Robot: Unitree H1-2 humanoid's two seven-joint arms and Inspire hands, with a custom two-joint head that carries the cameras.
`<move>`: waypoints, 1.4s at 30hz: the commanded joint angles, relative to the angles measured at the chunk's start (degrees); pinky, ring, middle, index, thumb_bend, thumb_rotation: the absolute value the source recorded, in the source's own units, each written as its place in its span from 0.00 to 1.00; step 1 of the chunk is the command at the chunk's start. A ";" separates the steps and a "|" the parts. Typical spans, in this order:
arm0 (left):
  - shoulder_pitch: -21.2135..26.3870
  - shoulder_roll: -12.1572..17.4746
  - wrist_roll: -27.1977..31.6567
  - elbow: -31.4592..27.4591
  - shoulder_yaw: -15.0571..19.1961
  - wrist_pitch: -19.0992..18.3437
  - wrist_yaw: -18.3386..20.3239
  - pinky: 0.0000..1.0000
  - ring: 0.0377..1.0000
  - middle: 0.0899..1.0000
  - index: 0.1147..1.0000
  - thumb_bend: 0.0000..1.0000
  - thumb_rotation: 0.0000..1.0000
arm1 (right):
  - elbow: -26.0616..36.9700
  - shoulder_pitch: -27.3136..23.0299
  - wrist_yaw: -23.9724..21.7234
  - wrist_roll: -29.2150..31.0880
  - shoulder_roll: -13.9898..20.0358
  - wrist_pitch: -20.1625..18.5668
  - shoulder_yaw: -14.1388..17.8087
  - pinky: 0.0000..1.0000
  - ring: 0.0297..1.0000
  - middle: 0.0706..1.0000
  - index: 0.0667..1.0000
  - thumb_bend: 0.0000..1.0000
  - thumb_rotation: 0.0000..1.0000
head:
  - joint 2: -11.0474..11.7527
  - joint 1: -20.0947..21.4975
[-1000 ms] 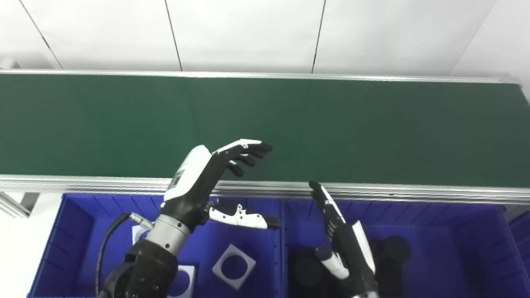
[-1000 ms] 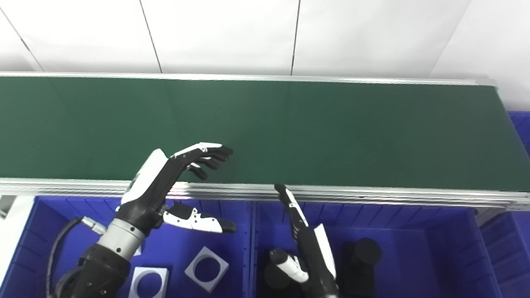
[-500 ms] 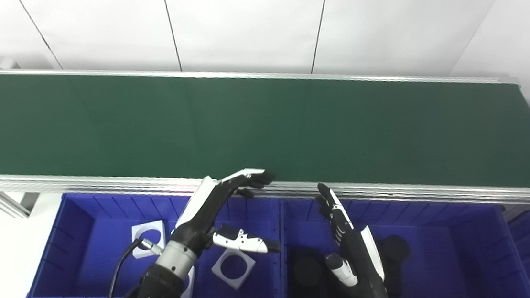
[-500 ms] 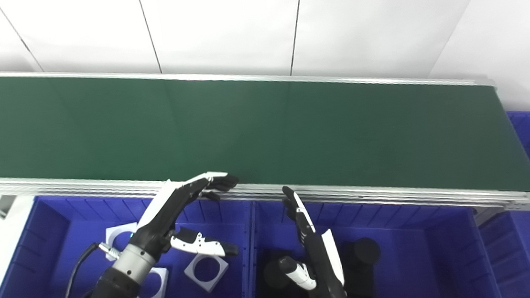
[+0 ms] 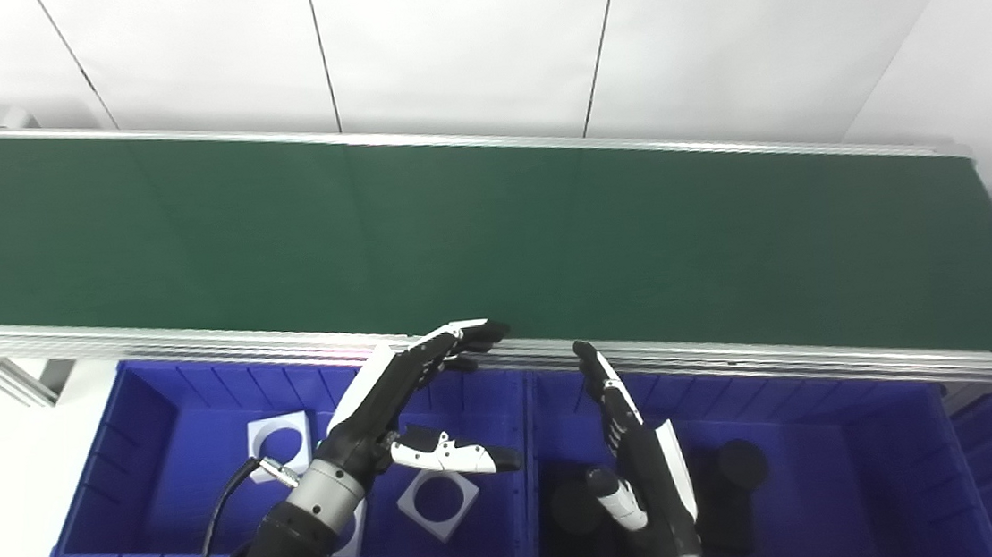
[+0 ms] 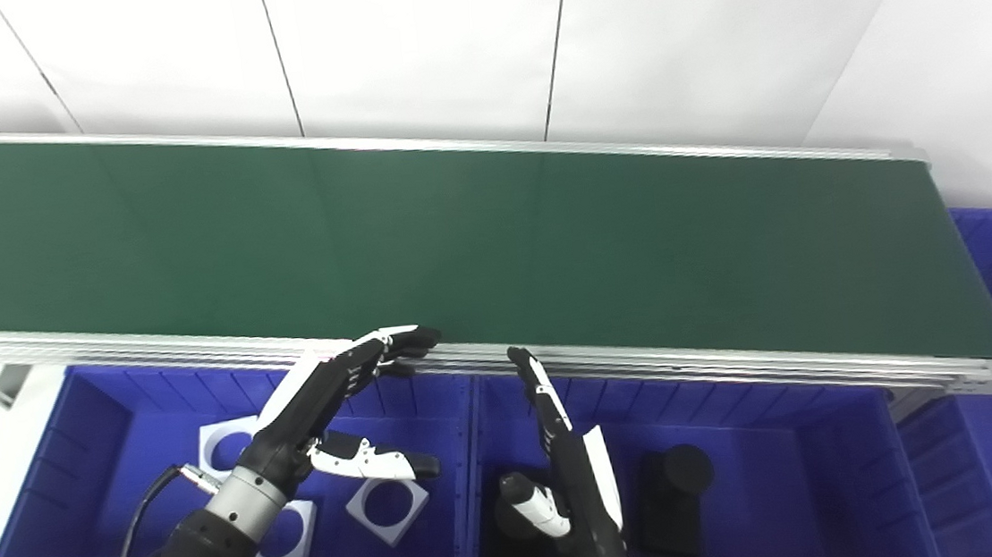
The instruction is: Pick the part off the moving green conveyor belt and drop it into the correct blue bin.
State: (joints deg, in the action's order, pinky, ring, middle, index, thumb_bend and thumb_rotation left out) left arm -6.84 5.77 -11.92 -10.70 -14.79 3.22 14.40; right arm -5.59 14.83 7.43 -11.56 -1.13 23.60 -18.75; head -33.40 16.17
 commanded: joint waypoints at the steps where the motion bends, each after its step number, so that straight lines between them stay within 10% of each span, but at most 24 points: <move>1: 0.92 -0.79 1.96 -0.44 -0.22 2.65 -0.60 0.80 0.84 0.83 0.76 0.71 0.30 | 2.07 -0.28 0.34 -0.10 0.02 3.26 -0.25 0.97 0.97 0.98 0.95 1.00 0.95 | 0.05 -0.63; 23: 0.28 -2.33 9.68 14.64 -0.02 22.94 -2.09 0.95 0.95 0.95 0.90 0.74 0.47 | 3.58 0.52 4.91 -0.53 3.06 3.32 0.82 0.94 0.95 0.96 0.94 0.97 0.97 | -0.45 -2.82; 32: -0.96 -1.14 9.97 14.98 -2.26 22.91 0.27 1.00 1.00 1.00 1.00 0.95 0.97 | 3.04 0.30 5.97 -0.55 3.33 3.32 -0.48 0.94 0.95 0.96 0.94 0.97 0.98 | -0.85 -2.37; 42: -1.82 -0.86 9.06 13.75 -2.96 20.83 0.49 1.00 1.00 1.00 1.00 1.00 1.00 | 2.75 0.46 5.39 0.07 2.79 3.30 -0.81 0.97 0.97 0.97 0.93 1.00 1.00 | -1.20 -2.38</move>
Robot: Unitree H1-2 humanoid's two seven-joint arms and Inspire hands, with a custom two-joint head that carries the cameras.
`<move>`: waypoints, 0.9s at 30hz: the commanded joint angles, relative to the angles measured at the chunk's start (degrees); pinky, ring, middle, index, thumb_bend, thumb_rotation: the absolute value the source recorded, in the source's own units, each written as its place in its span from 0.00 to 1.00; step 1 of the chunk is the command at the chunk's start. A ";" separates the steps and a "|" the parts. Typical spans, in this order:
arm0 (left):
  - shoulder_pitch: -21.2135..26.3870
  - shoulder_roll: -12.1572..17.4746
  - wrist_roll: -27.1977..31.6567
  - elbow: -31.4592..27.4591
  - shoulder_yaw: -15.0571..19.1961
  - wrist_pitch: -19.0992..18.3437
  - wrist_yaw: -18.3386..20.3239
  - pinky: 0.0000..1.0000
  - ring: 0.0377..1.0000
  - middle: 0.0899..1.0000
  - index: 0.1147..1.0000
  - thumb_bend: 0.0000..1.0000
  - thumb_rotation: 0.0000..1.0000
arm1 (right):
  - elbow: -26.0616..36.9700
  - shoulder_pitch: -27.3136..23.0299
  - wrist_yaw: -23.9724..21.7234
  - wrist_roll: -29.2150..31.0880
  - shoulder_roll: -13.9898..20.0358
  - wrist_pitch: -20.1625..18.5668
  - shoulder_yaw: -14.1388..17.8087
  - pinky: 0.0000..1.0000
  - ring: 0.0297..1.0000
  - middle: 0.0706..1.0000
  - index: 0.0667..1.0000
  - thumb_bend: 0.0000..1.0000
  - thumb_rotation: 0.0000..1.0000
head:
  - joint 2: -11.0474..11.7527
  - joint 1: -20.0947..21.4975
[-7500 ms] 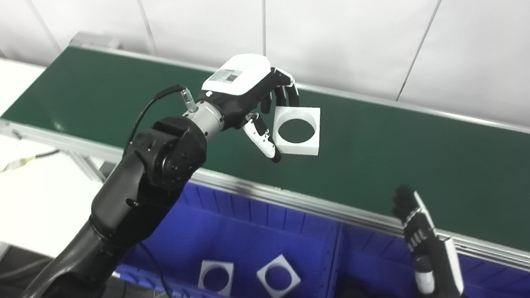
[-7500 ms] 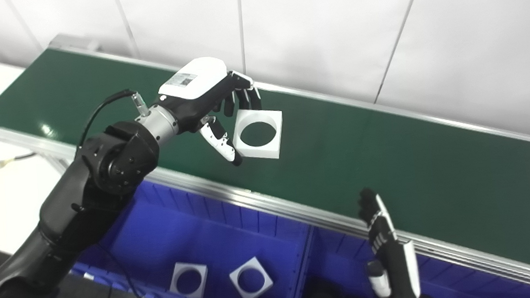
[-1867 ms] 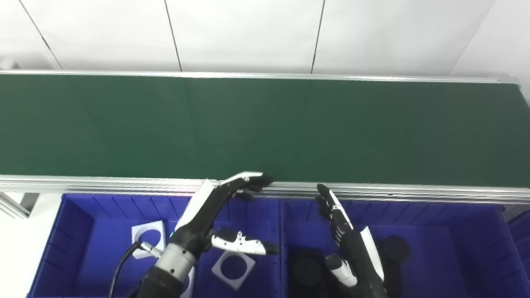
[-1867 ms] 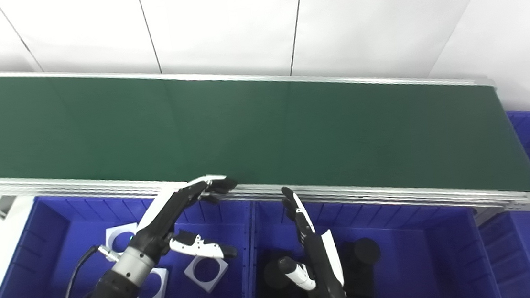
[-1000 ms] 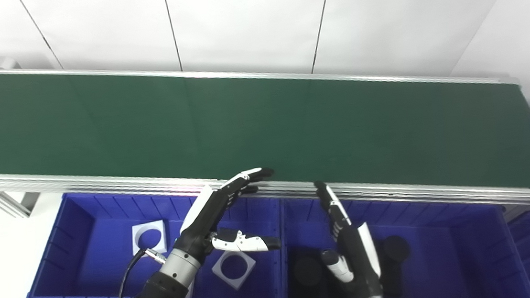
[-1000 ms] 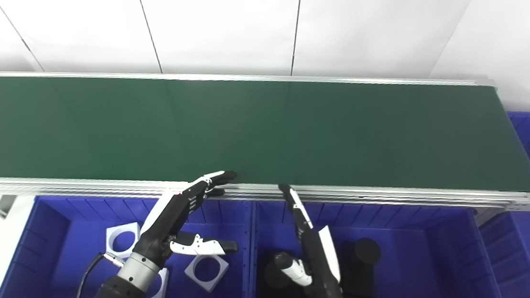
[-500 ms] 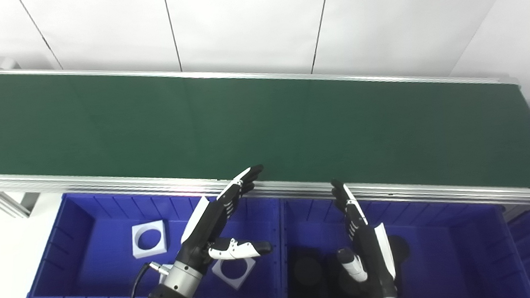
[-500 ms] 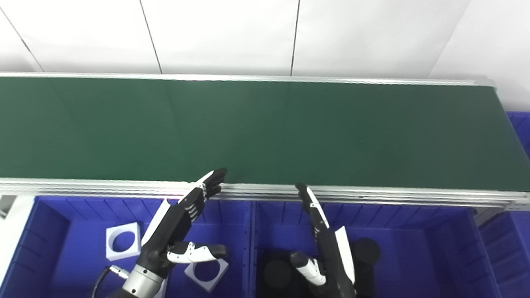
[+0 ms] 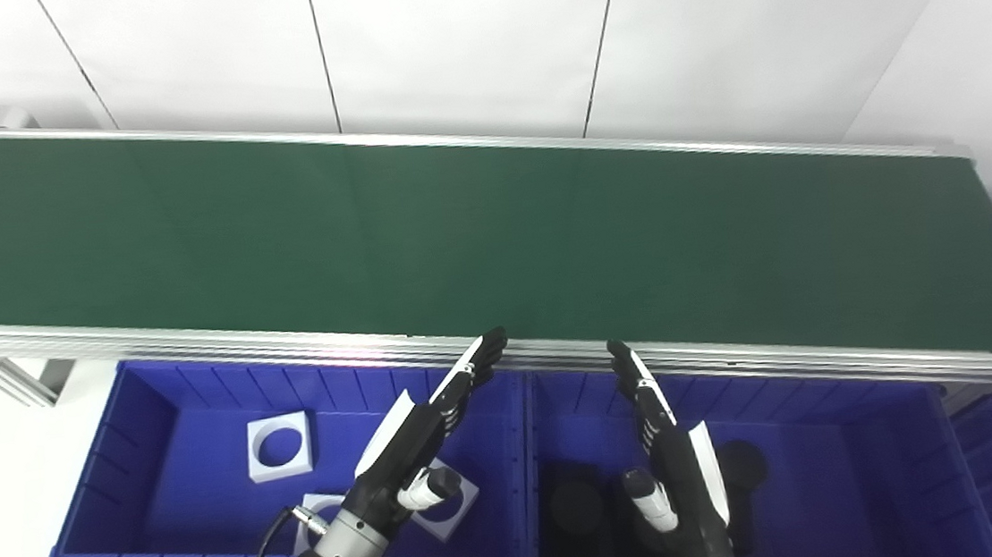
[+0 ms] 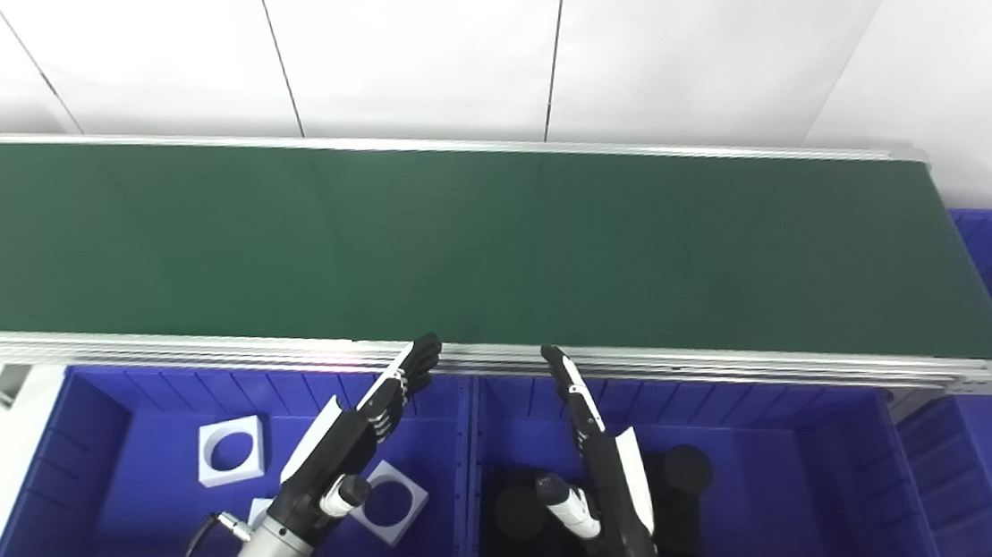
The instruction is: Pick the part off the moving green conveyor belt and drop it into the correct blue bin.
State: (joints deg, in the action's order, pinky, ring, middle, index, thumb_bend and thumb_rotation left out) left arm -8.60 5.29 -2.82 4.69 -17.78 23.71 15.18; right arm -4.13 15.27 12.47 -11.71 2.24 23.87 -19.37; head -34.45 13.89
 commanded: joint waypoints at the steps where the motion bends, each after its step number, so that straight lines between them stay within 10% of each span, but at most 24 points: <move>1: -0.20 -0.43 -0.16 -1.79 0.10 -0.14 -0.37 1.00 1.00 1.00 1.00 1.00 1.00 | 1.37 0.07 0.18 0.26 -0.59 3.02 -0.17 0.98 0.97 0.98 0.93 1.00 1.00 | -0.15 -0.09; 27: -0.76 -1.29 0.21 -5.31 0.38 0.52 -0.88 1.00 1.00 1.00 1.00 0.92 1.00 | 5.09 1.41 -4.61 2.02 -1.56 2.94 0.07 1.00 1.00 1.00 0.95 1.00 1.00 | -0.75 0.49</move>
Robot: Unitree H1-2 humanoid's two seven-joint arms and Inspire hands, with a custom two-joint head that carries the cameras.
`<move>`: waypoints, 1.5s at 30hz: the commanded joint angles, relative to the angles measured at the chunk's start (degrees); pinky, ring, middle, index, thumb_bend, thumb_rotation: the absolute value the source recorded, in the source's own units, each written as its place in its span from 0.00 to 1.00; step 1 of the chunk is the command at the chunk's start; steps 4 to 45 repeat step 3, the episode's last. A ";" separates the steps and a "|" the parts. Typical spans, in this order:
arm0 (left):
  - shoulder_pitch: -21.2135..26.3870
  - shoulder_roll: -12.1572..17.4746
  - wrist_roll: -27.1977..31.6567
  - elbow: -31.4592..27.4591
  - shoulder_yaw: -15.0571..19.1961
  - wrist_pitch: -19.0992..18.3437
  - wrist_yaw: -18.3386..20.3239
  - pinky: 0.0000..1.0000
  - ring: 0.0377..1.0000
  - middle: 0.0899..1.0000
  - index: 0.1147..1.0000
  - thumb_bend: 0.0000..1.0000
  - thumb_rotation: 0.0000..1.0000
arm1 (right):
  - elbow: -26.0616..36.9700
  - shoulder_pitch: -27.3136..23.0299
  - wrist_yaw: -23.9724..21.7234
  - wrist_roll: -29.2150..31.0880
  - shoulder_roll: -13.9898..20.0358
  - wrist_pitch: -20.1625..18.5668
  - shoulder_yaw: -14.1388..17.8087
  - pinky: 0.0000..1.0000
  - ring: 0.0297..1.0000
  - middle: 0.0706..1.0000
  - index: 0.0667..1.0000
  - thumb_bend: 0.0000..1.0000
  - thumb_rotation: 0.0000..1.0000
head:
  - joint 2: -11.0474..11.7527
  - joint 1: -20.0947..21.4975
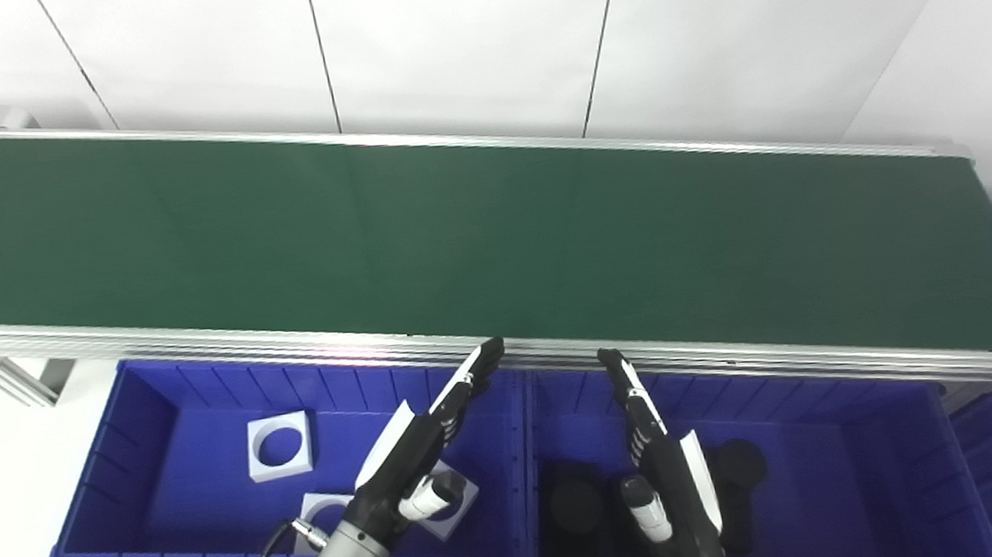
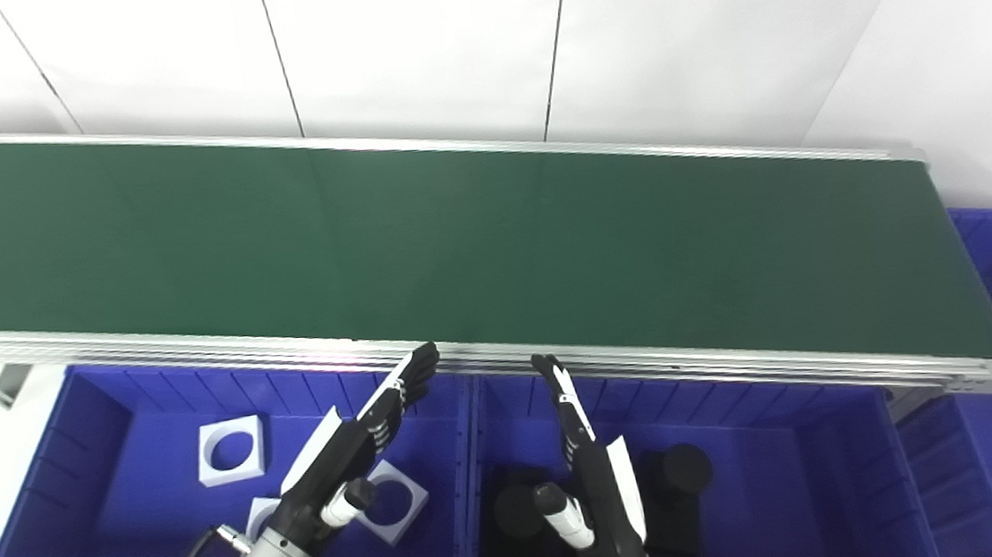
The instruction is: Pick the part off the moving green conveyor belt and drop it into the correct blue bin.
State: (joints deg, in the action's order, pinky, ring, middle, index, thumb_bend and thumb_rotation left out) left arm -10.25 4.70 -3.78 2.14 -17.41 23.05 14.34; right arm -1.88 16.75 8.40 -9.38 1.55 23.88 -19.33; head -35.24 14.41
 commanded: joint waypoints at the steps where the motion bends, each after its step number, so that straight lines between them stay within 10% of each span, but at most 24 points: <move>1: 1.08 -0.68 1.50 -3.53 -0.13 1.51 0.14 1.00 1.00 1.00 1.00 0.93 1.00 | 3.77 -0.01 -0.73 -0.43 -0.92 2.91 0.00 1.00 1.00 1.00 0.94 1.00 1.00 | 0.04 -0.03; 45: 1.81 -0.58 2.04 -5.74 -0.47 2.50 0.50 1.00 1.00 1.00 1.00 0.96 1.00 | 6.83 0.12 -1.36 -0.92 -1.10 2.41 0.18 1.00 1.00 0.99 0.95 1.00 1.00 | 0.00 0.04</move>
